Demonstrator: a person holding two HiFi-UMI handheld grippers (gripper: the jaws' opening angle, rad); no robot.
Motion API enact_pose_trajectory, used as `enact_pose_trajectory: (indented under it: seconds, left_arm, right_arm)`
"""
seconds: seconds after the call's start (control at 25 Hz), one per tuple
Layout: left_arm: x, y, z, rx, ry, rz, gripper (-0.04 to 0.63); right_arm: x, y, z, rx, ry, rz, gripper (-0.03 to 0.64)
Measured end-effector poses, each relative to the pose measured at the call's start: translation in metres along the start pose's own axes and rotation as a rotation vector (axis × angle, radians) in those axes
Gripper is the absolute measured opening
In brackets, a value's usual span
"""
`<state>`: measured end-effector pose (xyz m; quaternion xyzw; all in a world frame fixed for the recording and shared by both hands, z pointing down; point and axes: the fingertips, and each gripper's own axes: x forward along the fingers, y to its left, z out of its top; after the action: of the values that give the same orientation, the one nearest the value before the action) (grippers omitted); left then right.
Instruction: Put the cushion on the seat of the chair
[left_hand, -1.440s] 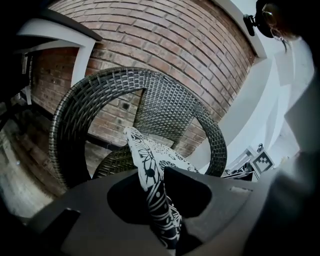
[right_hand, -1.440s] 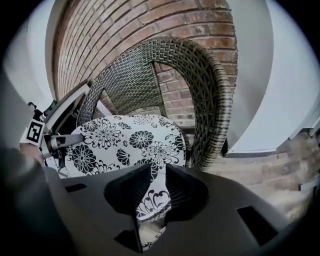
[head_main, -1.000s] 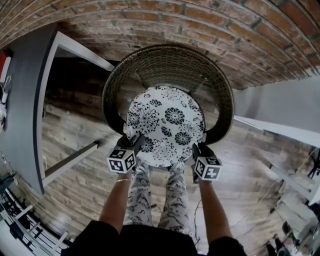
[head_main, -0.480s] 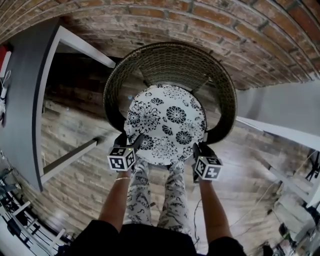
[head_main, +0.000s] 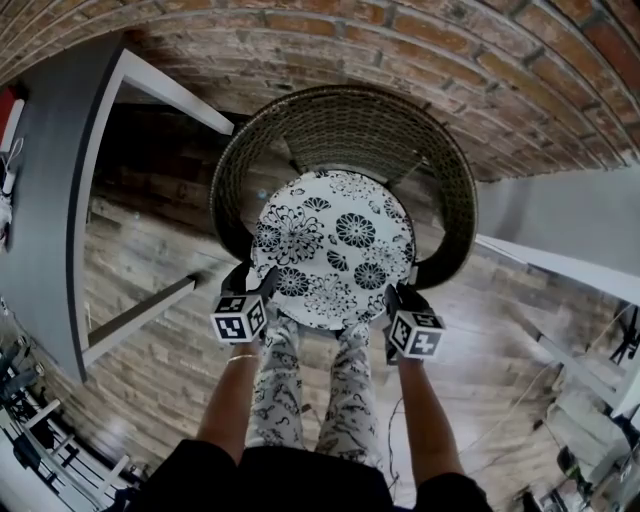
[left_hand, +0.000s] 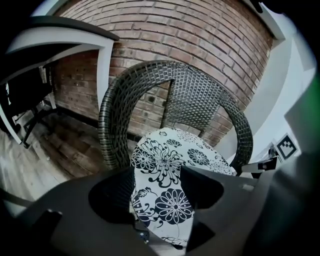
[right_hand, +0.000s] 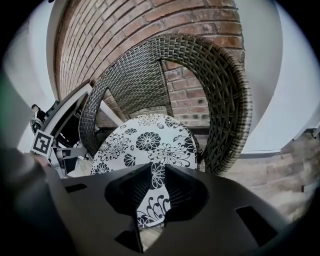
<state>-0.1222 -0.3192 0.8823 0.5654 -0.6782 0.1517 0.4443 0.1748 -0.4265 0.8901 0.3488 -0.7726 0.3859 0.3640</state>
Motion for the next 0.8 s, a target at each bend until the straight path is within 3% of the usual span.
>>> enact_pose_trajectory:
  seconds: [0.32, 0.52, 0.8]
  left_arm:
    - [-0.006, -0.006, 0.012, -0.028, -0.024, -0.035, 0.272]
    - [-0.020, -0.019, 0.027, -0.019, -0.068, -0.077, 0.249]
    - [-0.045, -0.044, 0.065, 0.032, -0.152, -0.152, 0.054]
  right_arm:
    - [-0.005, 0.009, 0.013, -0.010, -0.030, -0.001, 0.074]
    - [-0.018, 0.015, 0.032, 0.006, -0.113, -0.009, 0.023]
    - [-0.047, 0.032, 0.064, -0.015, -0.236, -0.033, 0.000]
